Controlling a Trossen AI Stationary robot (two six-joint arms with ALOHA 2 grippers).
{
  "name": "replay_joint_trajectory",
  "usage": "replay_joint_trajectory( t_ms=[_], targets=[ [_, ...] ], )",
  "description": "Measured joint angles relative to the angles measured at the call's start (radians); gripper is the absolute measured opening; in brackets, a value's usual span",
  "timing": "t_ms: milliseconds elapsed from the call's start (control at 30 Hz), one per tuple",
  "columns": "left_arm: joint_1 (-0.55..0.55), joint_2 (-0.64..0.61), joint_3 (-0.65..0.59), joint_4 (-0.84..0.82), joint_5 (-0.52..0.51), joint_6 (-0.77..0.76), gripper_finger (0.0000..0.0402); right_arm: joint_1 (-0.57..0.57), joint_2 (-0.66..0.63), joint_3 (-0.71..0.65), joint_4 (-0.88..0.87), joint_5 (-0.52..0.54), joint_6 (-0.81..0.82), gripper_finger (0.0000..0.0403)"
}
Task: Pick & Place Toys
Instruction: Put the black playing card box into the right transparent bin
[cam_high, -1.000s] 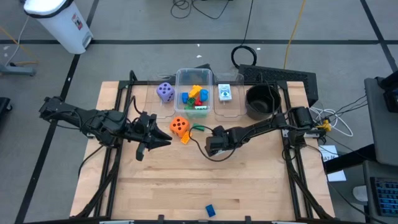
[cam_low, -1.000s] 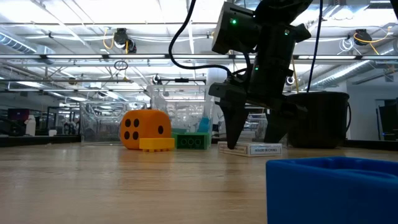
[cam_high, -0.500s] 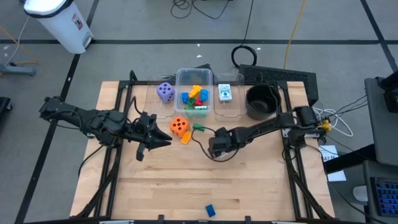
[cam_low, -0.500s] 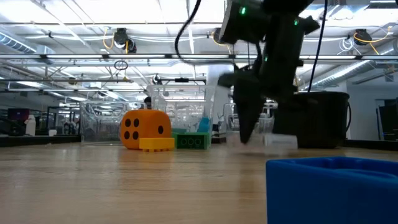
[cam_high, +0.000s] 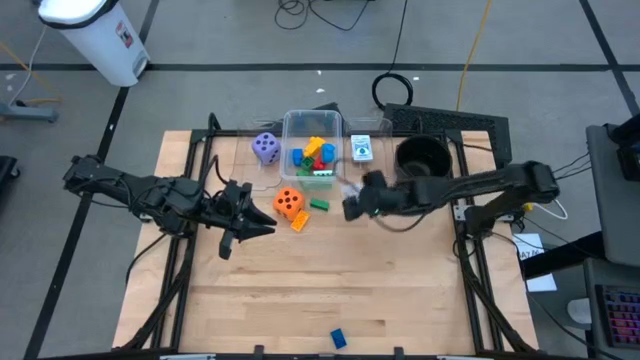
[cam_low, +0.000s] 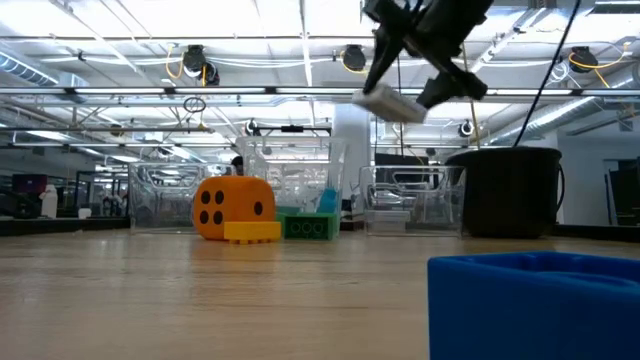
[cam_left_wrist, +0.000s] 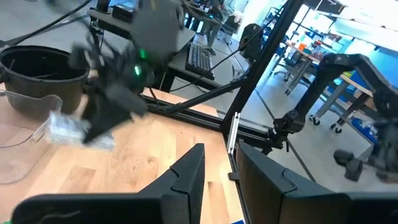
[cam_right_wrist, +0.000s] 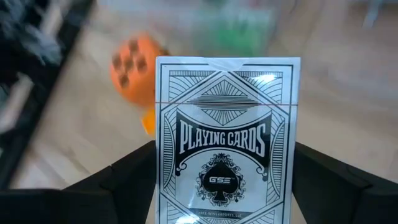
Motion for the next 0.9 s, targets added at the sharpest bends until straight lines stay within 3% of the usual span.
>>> replay_joint_trajectory(
  t_ms=[267,467,667,900],
  targets=[
    [0.0,0.0,0.0,0.0,0.0,0.007,0.0097,-0.14,-0.149,0.008,-0.003,0.011,-0.098,0.0299],
    [0.003,0.0,0.0,0.001,-0.011,0.032,0.0097,-0.289,-0.161,0.133,-0.074,-0.027,-0.245,0.0299],
    [0.019,0.0,0.0,0.013,-0.101,0.067,0.0097,-0.469,-0.086,0.344,-0.233,-0.047,-0.44,0.0299],
    [0.11,-0.002,0.0,0.091,-0.16,0.102,0.0097,-0.646,0.076,0.578,-0.42,-0.095,-0.59,0.0298]
  ],
)
